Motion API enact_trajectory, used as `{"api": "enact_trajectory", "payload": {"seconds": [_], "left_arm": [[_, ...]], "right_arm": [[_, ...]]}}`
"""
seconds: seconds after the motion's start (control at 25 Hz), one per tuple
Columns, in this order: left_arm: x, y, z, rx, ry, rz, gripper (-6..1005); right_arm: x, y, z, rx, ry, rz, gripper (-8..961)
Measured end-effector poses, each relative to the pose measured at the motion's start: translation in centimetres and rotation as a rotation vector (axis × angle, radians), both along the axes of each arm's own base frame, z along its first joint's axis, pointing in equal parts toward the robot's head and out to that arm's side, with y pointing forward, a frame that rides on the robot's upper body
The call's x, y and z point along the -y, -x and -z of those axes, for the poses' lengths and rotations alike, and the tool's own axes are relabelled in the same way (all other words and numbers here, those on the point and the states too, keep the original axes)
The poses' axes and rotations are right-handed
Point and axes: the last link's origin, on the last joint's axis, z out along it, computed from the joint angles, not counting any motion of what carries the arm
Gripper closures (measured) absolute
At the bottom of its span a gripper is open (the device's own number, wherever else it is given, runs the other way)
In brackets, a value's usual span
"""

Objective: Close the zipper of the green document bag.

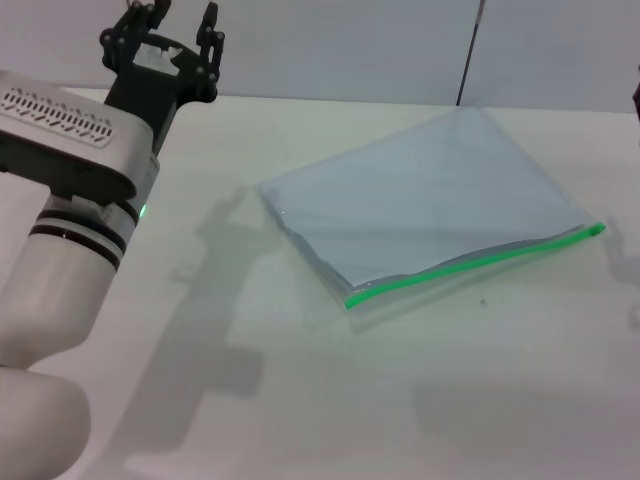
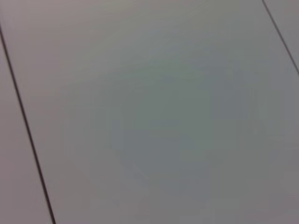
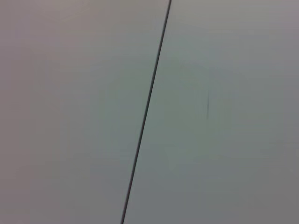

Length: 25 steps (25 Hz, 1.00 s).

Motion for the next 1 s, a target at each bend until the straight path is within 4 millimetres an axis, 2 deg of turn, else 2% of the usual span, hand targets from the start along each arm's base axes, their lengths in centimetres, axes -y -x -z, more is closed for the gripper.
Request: {"api": "enact_trajectory", "payload": {"seconds": [0.24, 0.52, 1.0], "left_arm": [[0.0, 0.8, 0.4, 0.021, 0.025, -0.015, 550], [1.0, 1.3, 0.4, 0.021, -0.002, -0.003, 550], [1.6, 1.4, 0.9, 0.006, -0.009, 0.021, 550]], "right_arm": [[1.0, -0.8, 1.0, -0.052, 0.003, 0.063, 483], [2.6, -0.9, 2.1, -0.042, -0.01, 0.097, 483], [2.9, -1.1, 1.7, -0.068, -0.053, 0.114, 483]]}}
